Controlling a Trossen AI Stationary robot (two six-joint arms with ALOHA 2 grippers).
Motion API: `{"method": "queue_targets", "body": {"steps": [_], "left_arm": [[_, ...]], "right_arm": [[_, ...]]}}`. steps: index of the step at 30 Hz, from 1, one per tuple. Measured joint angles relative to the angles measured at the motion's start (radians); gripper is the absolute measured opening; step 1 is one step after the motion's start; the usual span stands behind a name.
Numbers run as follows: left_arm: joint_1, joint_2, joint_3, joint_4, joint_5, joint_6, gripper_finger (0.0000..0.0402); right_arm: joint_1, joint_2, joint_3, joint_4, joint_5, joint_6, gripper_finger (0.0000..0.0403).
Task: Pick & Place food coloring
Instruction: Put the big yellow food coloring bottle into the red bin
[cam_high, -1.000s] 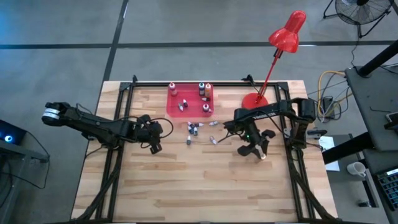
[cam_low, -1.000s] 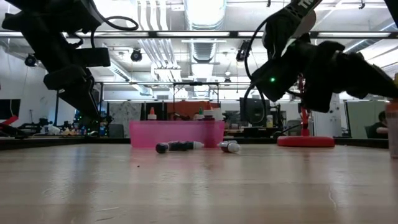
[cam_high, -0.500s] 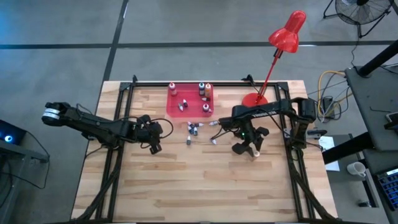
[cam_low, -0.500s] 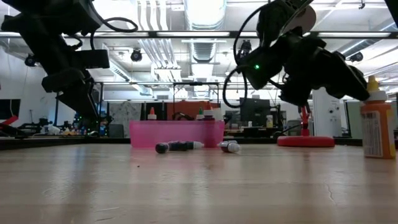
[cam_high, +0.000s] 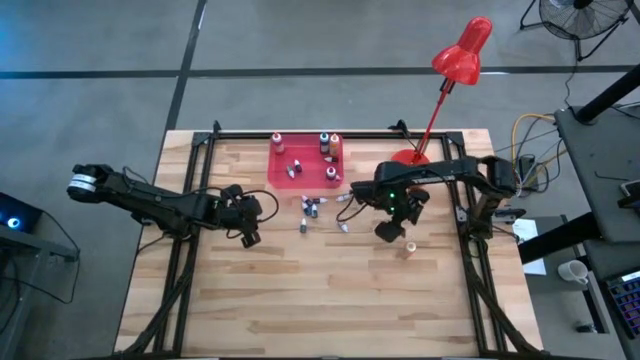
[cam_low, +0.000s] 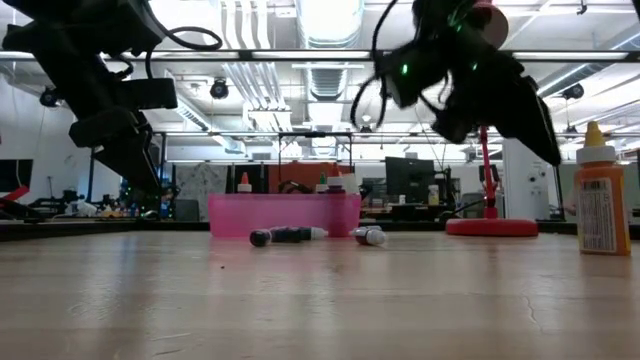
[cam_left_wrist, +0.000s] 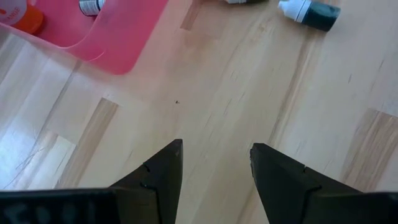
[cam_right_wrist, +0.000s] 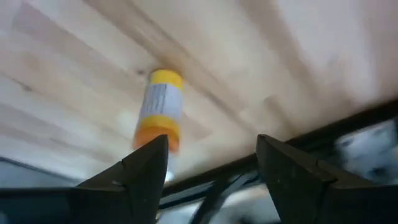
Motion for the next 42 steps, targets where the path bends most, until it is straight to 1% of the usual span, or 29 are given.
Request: {"method": "queue_targets", "body": {"steps": [2,4,9,13,15,17,19,23,29,40,42], "left_arm": [[0.0,0.0,0.0,0.0,0.0,0.0,0.0161],[0.0,0.0,0.0,0.0,0.0,0.0,0.0161],[0.0,0.0,0.0,0.007,0.0,-0.001,0.0161],[0.0,0.0,0.0,0.008,-0.001,-0.001,0.0161],[0.0,0.0,0.0,0.01,-0.004,0.0,0.0161],[0.0,0.0,0.0,0.012,-0.004,0.0,0.0161],[0.0,0.0,0.0,0.013,-0.004,0.0,0.0161],[0.0,0.0,0.0,0.017,-0.004,0.0,0.0161],[0.0,0.0,0.0,0.018,-0.004,-0.001,0.0161],[0.0,0.0,0.0,0.026,-0.004,0.0,0.0161],[0.0,0.0,0.0,0.026,-0.004,0.0,0.0161]], "right_arm": [[0.024,-0.049,0.003,0.016,0.06,-0.046,0.024],[0.061,-0.112,0.002,0.055,0.099,-0.105,0.0242],[0.189,-0.301,-0.037,0.221,0.189,-0.227,0.0244],[0.302,-0.419,-0.088,0.279,0.198,-0.454,0.0244],[0.35,-0.464,-0.111,0.29,0.198,-0.511,0.0244],[0.383,-0.494,-0.136,0.292,0.198,-0.507,0.0244],[0.405,-0.506,-0.165,0.295,0.207,-0.47,0.0244],[0.431,-0.497,-0.221,0.302,0.223,-0.417,0.0244],[0.44,-0.459,-0.27,0.304,0.224,-0.355,0.0245],[0.44,-0.457,-0.312,0.384,0.234,-0.337,0.0244],[0.44,-0.456,-0.324,0.404,0.254,-0.33,0.0244]]}}
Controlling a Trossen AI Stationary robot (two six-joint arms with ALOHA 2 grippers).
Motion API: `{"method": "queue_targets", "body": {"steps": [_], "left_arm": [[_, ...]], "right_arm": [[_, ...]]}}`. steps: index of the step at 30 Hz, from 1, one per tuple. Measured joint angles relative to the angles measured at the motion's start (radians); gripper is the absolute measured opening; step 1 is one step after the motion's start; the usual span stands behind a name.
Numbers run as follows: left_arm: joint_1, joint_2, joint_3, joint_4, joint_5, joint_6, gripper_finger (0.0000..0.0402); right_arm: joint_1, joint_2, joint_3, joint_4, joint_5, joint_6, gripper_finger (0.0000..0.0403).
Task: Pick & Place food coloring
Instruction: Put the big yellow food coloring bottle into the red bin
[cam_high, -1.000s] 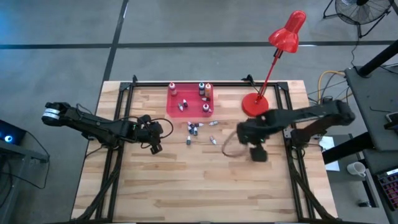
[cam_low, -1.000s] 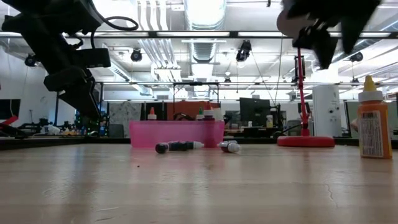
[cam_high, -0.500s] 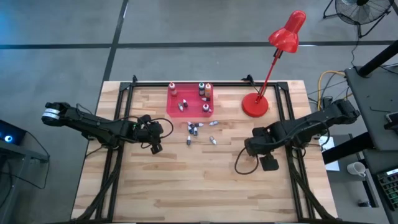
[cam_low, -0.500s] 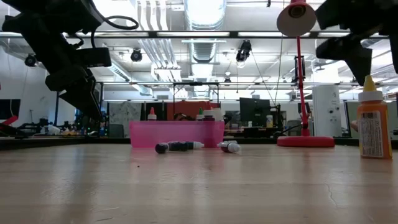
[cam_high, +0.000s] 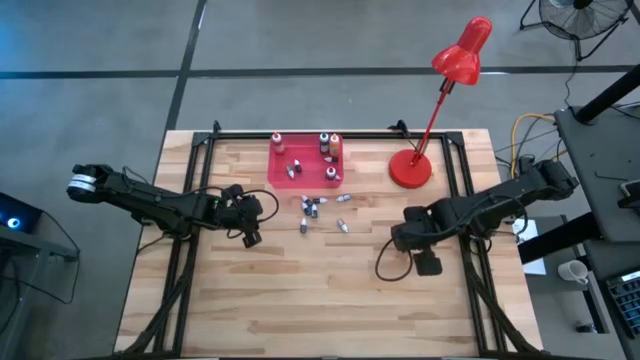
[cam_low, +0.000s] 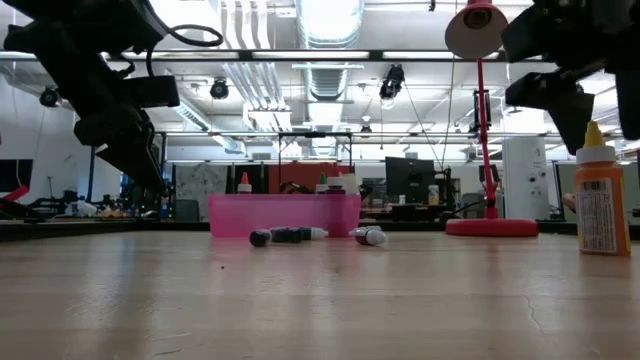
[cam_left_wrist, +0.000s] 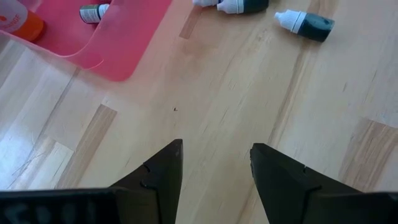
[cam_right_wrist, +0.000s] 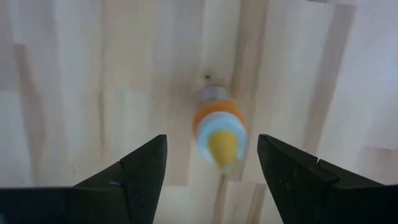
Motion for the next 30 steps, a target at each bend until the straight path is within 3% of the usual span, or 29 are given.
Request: {"method": "queue_targets", "body": {"steps": [7,22,30], "left_arm": [[0.0,0.0,0.0,0.0,0.0,-0.001,0.0161],[0.0,0.0,0.0,0.0,0.0,-0.004,0.0161],[0.0,0.0,0.0,-0.001,0.0,-0.004,0.0161]], "right_arm": [[0.0,0.0,-0.01,0.001,0.072,0.024,0.0232],[0.0,0.006,-0.017,0.01,0.056,0.031,0.0224],[0.0,0.044,-0.017,0.009,0.03,0.05,0.0196]]}}
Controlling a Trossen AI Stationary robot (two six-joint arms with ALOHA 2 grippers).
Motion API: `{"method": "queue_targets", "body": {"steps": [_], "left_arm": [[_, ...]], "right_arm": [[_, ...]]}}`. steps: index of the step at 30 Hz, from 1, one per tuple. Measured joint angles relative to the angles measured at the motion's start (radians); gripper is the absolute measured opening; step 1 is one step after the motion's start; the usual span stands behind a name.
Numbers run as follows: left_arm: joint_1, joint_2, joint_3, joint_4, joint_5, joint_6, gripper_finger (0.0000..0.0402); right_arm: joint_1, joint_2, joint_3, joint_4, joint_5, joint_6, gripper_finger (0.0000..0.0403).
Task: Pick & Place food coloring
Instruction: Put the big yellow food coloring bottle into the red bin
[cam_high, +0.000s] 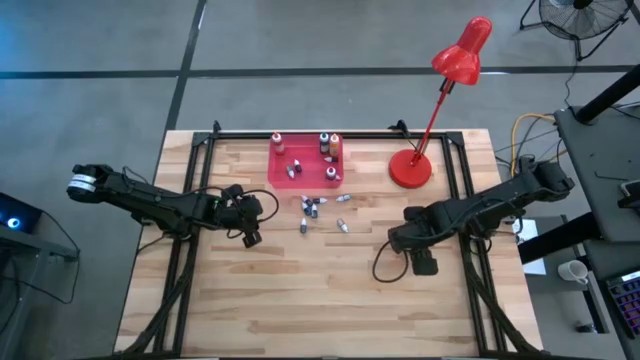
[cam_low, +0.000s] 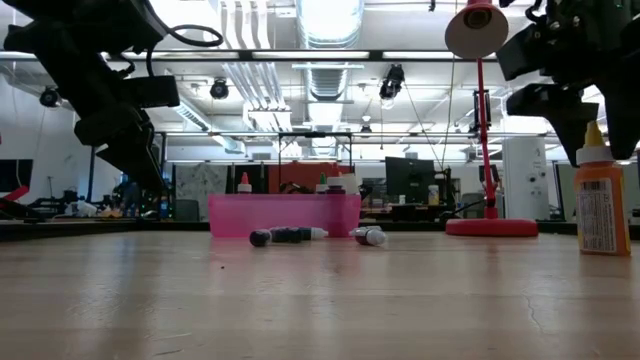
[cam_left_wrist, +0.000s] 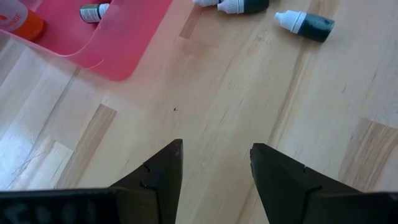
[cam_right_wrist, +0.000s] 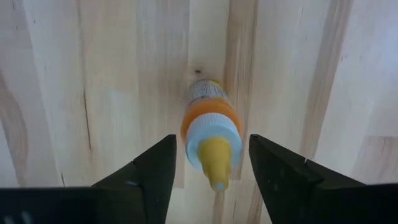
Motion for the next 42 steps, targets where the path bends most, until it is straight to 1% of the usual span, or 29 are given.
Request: {"method": "queue_targets", "body": {"steps": [6,23,26,30,32,34,37,42], "left_arm": [[0.0,0.0,0.0,0.0,0.0,0.0,0.0161],[0.0,0.0,0.0,0.001,0.0,-0.006,0.0161],[0.0,0.0,0.0,0.001,0.0,-0.007,0.0161],[0.0,0.0,0.0,0.001,0.0,-0.007,0.0161],[0.0,0.0,0.0,0.001,0.0,-0.007,0.0161],[0.0,0.0,0.0,0.001,0.0,-0.004,0.0161],[0.0,0.0,0.0,0.003,0.0,0.0,0.0161],[0.0,0.0,0.0,0.009,0.0,-0.022,0.0161]], "right_arm": [[0.0,0.001,0.015,-0.005,0.0,0.001,0.017],[-0.001,0.028,0.028,-0.016,0.0,0.058,0.0121],[-0.003,0.036,0.055,-0.018,0.035,0.089,0.011],[-0.035,0.035,0.16,-0.03,0.176,0.112,0.0105],[-0.077,0.044,0.232,-0.051,0.261,0.113,0.0104],[-0.14,0.061,0.308,-0.055,0.312,0.112,0.0104],[-0.256,0.122,0.429,-0.097,0.315,0.112,0.0104],[-0.411,0.289,0.657,-0.188,0.309,0.077,0.0104]]}}
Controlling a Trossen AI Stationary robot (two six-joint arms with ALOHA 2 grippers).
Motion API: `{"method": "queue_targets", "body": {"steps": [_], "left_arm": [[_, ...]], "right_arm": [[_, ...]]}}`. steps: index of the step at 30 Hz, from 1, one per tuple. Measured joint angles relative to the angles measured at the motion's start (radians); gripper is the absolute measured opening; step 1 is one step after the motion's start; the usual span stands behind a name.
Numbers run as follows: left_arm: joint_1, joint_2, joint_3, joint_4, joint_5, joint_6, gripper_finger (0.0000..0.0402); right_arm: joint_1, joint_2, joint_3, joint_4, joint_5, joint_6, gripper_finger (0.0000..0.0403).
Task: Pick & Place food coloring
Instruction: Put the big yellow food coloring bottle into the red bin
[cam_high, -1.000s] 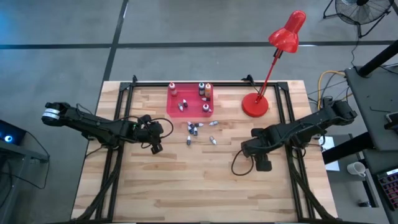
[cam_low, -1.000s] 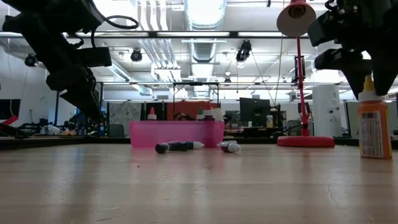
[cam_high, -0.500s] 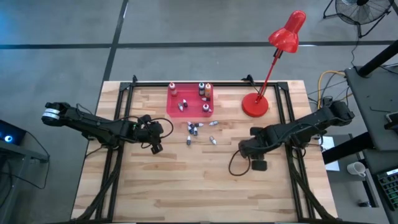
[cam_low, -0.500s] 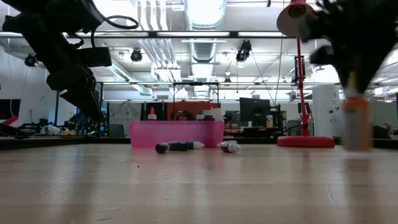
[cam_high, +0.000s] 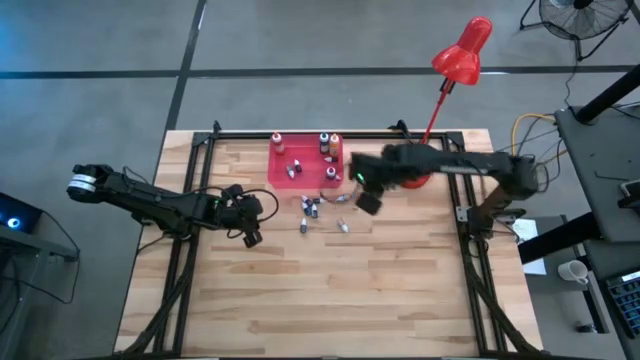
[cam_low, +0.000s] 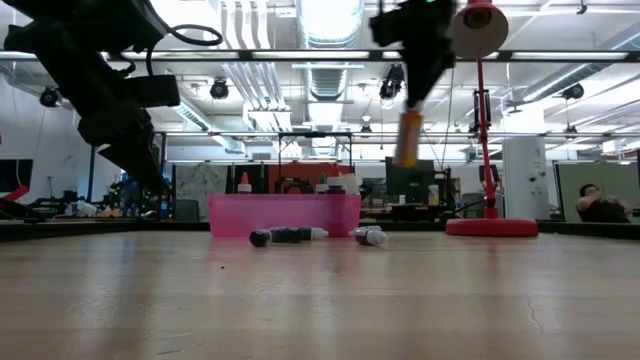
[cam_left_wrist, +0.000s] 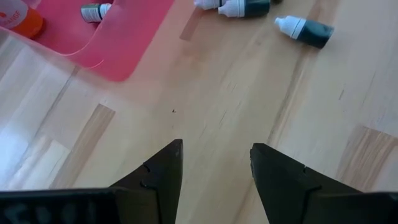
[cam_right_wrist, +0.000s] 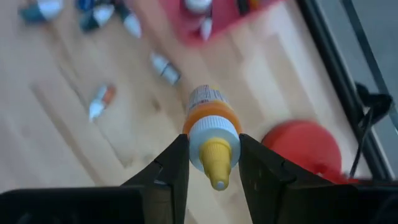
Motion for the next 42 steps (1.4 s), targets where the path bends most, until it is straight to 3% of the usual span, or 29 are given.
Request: {"method": "queue_targets", "body": {"steps": [6,11,17,20,30,42], "left_arm": [[-0.002,0.0,0.0,-0.036,0.018,-0.094,0.0161],[-0.002,0.0,-0.012,-0.084,0.035,-0.178,0.0161],[-0.002,-0.001,-0.049,-0.077,0.035,-0.193,0.0161],[-0.002,-0.001,-0.051,-0.073,0.034,-0.209,0.0161],[-0.002,-0.001,-0.051,0.001,0.028,-0.247,0.0161],[-0.002,-0.001,-0.051,0.025,-0.029,-0.283,0.0161]], "right_arm": [[-0.083,0.168,0.302,-0.02,-0.08,-0.078,0.0104],[-0.111,0.301,0.526,-0.06,-0.227,-0.092,0.0104],[-0.121,0.495,0.75,-0.067,-0.231,-0.135,0.0104],[-0.143,0.526,0.727,0.014,-0.211,-0.135,0.0104],[-0.261,0.624,0.722,0.0,-0.179,-0.111,0.0103],[-0.35,0.665,0.718,-0.064,-0.238,-0.134,0.0102]]}}
